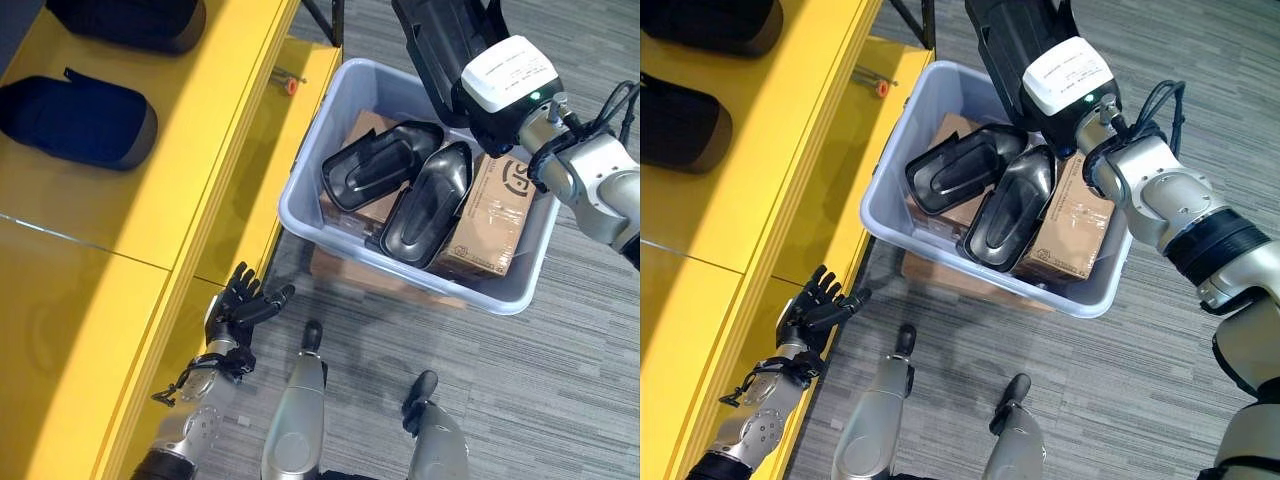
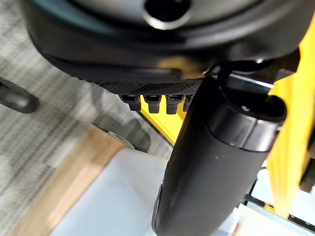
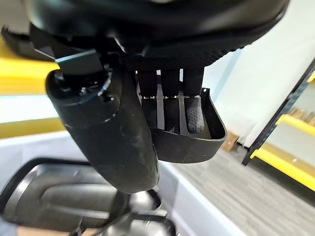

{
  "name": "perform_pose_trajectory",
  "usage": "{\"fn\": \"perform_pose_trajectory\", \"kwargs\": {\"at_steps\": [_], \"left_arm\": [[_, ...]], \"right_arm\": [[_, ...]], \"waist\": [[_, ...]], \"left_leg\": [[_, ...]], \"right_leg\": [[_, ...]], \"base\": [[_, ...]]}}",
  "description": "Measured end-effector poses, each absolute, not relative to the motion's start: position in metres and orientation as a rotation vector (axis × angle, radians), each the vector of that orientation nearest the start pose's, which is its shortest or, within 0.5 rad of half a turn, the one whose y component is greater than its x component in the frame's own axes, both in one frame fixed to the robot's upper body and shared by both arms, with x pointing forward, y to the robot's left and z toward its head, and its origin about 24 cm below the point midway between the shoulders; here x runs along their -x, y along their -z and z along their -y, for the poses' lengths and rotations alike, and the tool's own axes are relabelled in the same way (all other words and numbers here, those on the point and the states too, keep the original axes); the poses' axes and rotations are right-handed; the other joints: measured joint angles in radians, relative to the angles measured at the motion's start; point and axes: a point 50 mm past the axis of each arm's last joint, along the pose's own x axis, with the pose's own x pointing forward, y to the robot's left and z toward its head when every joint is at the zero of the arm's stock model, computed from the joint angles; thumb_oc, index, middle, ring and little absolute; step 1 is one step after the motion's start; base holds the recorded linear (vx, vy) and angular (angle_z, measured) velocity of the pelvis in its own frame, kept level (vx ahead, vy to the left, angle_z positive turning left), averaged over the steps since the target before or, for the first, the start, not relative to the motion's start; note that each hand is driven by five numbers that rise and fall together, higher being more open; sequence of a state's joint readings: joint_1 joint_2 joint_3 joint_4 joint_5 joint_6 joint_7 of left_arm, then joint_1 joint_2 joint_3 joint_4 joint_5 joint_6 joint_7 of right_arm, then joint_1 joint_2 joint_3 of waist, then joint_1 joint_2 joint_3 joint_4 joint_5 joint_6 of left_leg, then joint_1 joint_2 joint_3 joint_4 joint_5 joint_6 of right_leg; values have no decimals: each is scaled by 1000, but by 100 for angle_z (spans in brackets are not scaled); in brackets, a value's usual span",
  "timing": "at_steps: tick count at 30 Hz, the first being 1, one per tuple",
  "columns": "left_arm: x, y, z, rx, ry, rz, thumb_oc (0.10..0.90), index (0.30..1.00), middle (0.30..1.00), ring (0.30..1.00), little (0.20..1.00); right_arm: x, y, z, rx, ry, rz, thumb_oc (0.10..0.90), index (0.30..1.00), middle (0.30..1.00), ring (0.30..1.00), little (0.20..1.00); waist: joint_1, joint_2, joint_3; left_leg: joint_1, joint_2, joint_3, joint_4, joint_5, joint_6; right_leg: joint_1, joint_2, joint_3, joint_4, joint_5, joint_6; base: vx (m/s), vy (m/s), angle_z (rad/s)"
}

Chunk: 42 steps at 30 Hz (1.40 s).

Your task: Move parts from the plastic box to the shelf.

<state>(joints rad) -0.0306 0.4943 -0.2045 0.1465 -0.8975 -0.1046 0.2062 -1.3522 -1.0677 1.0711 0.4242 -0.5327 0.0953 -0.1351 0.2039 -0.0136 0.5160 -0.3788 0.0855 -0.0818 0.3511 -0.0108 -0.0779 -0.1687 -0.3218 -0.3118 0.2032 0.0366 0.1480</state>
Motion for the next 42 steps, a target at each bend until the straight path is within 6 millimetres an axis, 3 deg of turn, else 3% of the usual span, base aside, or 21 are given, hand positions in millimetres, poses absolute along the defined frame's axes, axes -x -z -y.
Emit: {"fn": "perform_pose_trajectory", "kwargs": {"at_steps": [8, 11, 18, 21, 26, 28, 29, 30, 32, 33, 34, 35, 36, 37, 38, 39, 40, 42], "left_arm": [[-248, -21, -226, 374, -146, -191, 900, 1000, 1000, 1000, 1000], [-238, -12, -233, 378, -178, -223, 900, 1000, 1000, 1000, 1000], [-241, -14, -230, 419, -175, -213, 900, 1000, 1000, 1000, 1000], [-242, -17, -237, 422, -200, -198, 900, 1000, 1000, 1000, 1000], [-236, -13, -239, 425, -219, -207, 900, 1000, 1000, 1000, 1000], [-229, -4, -237, 435, -239, -239, 900, 1000, 1000, 1000, 1000], [-232, -6, -234, 443, -235, -230, 900, 1000, 1000, 1000, 1000], [-232, -5, -232, 459, -243, -231, 900, 1000, 1000, 1000, 1000], [-224, 3, -229, 461, -240, -263, 900, 1000, 1000, 1000, 1000], [-222, 4, -228, 464, -242, -269, 900, 1000, 1000, 1000, 1000], [-221, 4, -228, 463, -241, -270, 900, 1000, 1000, 1000, 1000], [-222, 4, -227, 462, -236, -268, 900, 1000, 1000, 1000, 1000], [-225, 1, -227, 456, -229, -258, 900, 1000, 1000, 1000, 1000], [-225, 0, -228, 451, -228, -255, 900, 1000, 1000, 1000, 1000], [-221, 4, -229, 451, -235, -273, 900, 1000, 1000, 1000, 1000], [-216, 7, -230, 450, -241, -286, 900, 1000, 1000, 1000, 1000], [-211, 13, -231, 448, -253, -310, 900, 1000, 1000, 1000, 1000], [-211, 13, -229, 450, -243, -312, 900, 1000, 1000, 1000, 1000]], "right_arm": [[-361, -317, 202, 1968, 157, 571, 400, 300, 300, 300, 300], [-359, -304, 202, 1928, 115, 558, 400, 300, 300, 300, 300], [-355, -299, 184, 1919, 16, 598, 400, 300, 300, 300, 300], [-367, -294, 164, 1887, -28, 596, 400, 300, 300, 300, 300], [-368, -282, 130, 1842, -135, 666, 400, 300, 300, 300, 300], [-371, -281, 115, 1818, -158, 691, 400, 300, 300, 300, 300], [-371, -284, 113, 1816, -153, 695, 400, 300, 300, 300, 300], [-372, -285, 113, 1815, -149, 697, 400, 300, 300, 300, 300], [-372, -286, 110, 1850, -160, 704, 400, 300, 300, 300, 300], [-371, -286, 109, 1869, -168, 707, 400, 300, 300, 300, 300], [-371, -284, 110, 1885, -175, 704, 400, 300, 300, 300, 300], [-370, -283, 116, 1909, -176, 695, 400, 300, 300, 300, 300], [-367, -282, 125, 1930, -170, 687, 400, 300, 300, 300, 300], [-364, -284, 130, 1941, -178, 691, 400, 300, 300, 300, 300], [-364, -282, 130, 1943, -189, 693, 400, 300, 300, 300, 300], [-363, -281, 129, 1944, -202, 696, 400, 300, 300, 300, 300], [-363, -279, 128, 1946, -208, 697, 400, 300, 300, 300, 300], [-363, -278, 129, 1950, -208, 689, 400, 300, 300, 300, 300]], "waist": [[-25, -14, -35], [-34, -40, -93], [-42, -51, -140], [-37, -52, -140], [-25, -47, -184], [2, -28, -191], [0, -30, -192], [15, -13, -198], [57, 15, -207], [58, 23, -208], [56, 29, -208], [52, 37, -207], [65, 35, -207], [83, 29, -208], [108, 38, -210], [117, 47, -214], [77, 49, -218], [71, 47, -220]], "left_leg": [[53, 4, 26, -57, 14, 1], [93, 8, 38, -107, 22, -3], [181, 44, 78, -153, 28, -13], [232, 71, 94, -163, 28, -26], [254, 115, 73, -170, 21, -45], [241, 141, 48, -183, 50, -83], [231, 140, 23, -208, 64, -89], [217, 149, -8, -231, 82, -85], [206, 159, -35, -295, 113, -32], [202, 159, -46, -314, 113, -4], [189, 160, -39, -342, 108, 77], [158, 170, 3, -364, 56, 245], [137, 197, 113, -383, -88, 366], [117, 203, 170, -364, -12, 163], [152, 186, 148, -320, 106, 129], [183, 175, 143, -302, 167, 111], [227, 138, 165, -298, 164, 86], [259, 134, 186, -315, 205, 33]], "right_leg": [[58, 12, 3, -103, 50, -2], [107, 25, 2, -188, 78, 3], [144, 51, 31, -199, 84, -5], [145, 61, 50, -130, 41, -8], [106, 87, 52, 6, -57, -29], [48, 100, 21, 158, -149, -100], [26, 91, 1, 190, -172, -80], [20, 96, -19, 204, -180, -73], [-17, 106, -55, 279, -230, -94], [-26, 105, -65, 302, -254, -100], [-37, 107, -74, 331, -277, -125], [-34, 111, -113, 339, -298, -163], [-30, 119, -148, 303, -296, -219], [-19, 93, -220, 279, -286, -189], [-19, 87, -230, 292, -289, -194], [-15, 88, -236, 299, -296, -204], [11, 50, -297, 307, -309, -219], [28, 48, -302, 295, -301, -212]], "base": [[20, 7, -6], [61, -10, -11], [34, -68, -20], [-5, -127, -18], [-51, -193, 1], [-124, -234, 26], [-65, -99, 60], [-15, -202, 62], [-25, -201, 49], [-139, -199, 77], [-140, -194, 138], [-110, -175, 184], [-57, -85, 209], [-44, -46, 159], [-76, 3, 100], [-73, 26, 135], [-37, 61, 132], [41, 104, 98]]}}
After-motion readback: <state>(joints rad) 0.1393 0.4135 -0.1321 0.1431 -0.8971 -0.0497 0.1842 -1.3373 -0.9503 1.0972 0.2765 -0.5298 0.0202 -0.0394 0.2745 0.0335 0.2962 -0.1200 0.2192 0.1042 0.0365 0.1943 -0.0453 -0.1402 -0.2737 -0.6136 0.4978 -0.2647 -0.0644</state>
